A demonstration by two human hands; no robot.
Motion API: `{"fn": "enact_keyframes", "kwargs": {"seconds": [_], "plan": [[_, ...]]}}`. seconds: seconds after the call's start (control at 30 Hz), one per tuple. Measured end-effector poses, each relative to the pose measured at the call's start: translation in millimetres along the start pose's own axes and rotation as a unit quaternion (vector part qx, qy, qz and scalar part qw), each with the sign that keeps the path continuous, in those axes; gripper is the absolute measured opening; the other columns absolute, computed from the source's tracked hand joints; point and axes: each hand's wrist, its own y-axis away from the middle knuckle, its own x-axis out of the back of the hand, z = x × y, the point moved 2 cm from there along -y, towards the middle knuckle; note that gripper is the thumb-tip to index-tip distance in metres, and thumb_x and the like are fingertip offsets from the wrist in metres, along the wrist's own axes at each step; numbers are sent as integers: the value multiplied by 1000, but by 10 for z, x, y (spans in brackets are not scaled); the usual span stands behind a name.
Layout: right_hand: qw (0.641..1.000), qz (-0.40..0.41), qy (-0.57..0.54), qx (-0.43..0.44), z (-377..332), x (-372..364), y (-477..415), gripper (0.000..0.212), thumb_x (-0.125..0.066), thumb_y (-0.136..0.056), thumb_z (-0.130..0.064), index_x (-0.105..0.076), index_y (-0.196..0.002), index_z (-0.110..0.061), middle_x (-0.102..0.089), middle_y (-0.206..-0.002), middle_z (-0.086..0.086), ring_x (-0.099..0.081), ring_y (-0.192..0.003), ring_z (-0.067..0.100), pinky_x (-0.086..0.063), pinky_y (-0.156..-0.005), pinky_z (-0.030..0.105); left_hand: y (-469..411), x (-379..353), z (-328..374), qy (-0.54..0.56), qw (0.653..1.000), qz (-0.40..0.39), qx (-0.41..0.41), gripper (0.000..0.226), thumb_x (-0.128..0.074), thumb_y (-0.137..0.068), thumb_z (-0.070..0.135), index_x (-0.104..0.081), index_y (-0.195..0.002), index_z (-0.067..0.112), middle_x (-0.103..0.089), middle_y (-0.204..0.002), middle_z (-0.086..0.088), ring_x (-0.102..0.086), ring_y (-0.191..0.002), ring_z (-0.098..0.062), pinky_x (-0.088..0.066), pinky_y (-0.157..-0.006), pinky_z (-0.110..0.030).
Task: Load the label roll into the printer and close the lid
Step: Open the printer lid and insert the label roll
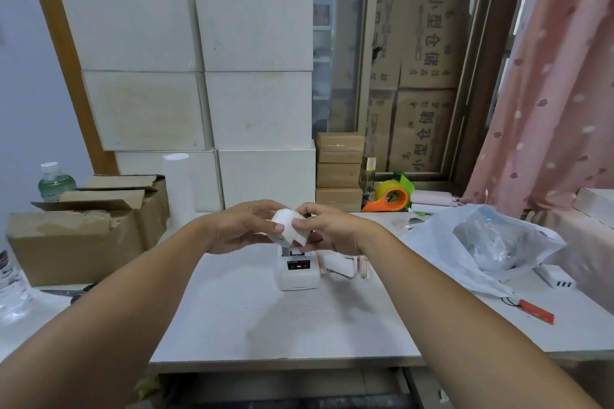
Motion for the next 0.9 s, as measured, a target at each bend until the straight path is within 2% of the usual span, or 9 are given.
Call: {"fn": "enact_keyframes", "kwargs": {"seconds": [0.1, 0.23, 0.33, 0.43, 0.53, 0.63, 0.7, 0.8, 0.9], "plan": [[996, 6, -93, -10, 13, 40, 36, 17, -68, -102, -19, -63, -114, -9, -64, -127, 23, -74, -110, 35, -63, -89, 34, 17, -84, 105, -57, 998, -1, -10, 53, -75, -84, -8, -61, -133, 9, -63, -135, -10, -69, -113, -24, -57, -95, -28], [990, 0, -144, -3, 22, 43, 54, 18, -67, -102, -18, -62, -118, -9, -64, -125, 22, -74, -103, 30, -63, -89, 33, -21, -107, 214, -88, 994, 53, -37, 46, -82, -79, -5, -67, -121, 3, -69, -124, -15, -72, -110, -35, -60, -96, -37], [988, 0, -154, 13, 1, 22, 75, 27, -66, -102, -18, -62, -127, -10, -70, -117, 20, -76, -96, 28, -64, -83, 32, -41, -71, 222, -93, 991, 80, -50, 42, -84, -79, 5, -69, -118, 2, -76, -114, -16, -73, -106, -32, -58, -97, -42], [994, 24, -103, 29, 6, 31, 58, 35, -70, -100, -26, -64, -133, -16, -75, -115, 10, -75, -104, 24, -61, -88, 35, -83, -12, 157, -99, 984, 124, -81, 40, -87, -77, 24, -74, -110, 5, -78, -107, -8, -70, -104, -22, -53, -98, -42], [995, 78, -35, 58, 22, 28, -5, 32, -73, -98, -24, -67, -130, -20, -75, -114, 3, -72, -107, 18, -57, -90, 35, -110, 1, 89, -54, 980, 151, -114, 63, -91, -64, 51, -76, -104, 4, -75, -107, -9, -67, -105, -21, -50, -94, -35], [988, 113, -23, 101, -14, -20, -48, 28, -75, -96, -21, -67, -122, -18, -71, -107, 2, -69, -99, 18, -55, -89, 36, -126, -41, 73, -2, 982, 139, -130, 86, -93, -53, 62, -73, -110, 0, -74, -109, -11, -69, -100, -18, -50, -89, -31], [983, 135, -10, 128, -51, -28, -59, 30, -77, -94, -22, -66, -120, -15, -69, -97, -1, -65, -88, 16, -52, -80, 32, -135, -62, 76, 39, 983, 130, -127, 85, -93, -52, 60, -75, -111, 1, -76, -111, -12, -71, -98, -18, -52, -89, -30], [973, 169, -2, 154, -79, -6, -91, 43, -80, -92, -22, -64, -130, -9, -62, -88, -2, -57, -75, 12, -47, -67, 27, -157, -118, 70, 97, 979, 129, -122, 84, -94, -55, 57, -74, -114, 1, -75, -105, -15, -69, -93, -21, -53, -92, -33], [968, 179, -35, 172, -81, 18, -130, 39, -80, -92, -20, -69, -126, -5, -59, -80, -4, -51, -68, 12, -43, -61, 24, -195, -219, 56, 174, 966, 144, -123, 71, -83, -73, 52, -67, -121, 2, -71, -96, -16, -67, -91, -25, -53, -96, -37]]}}
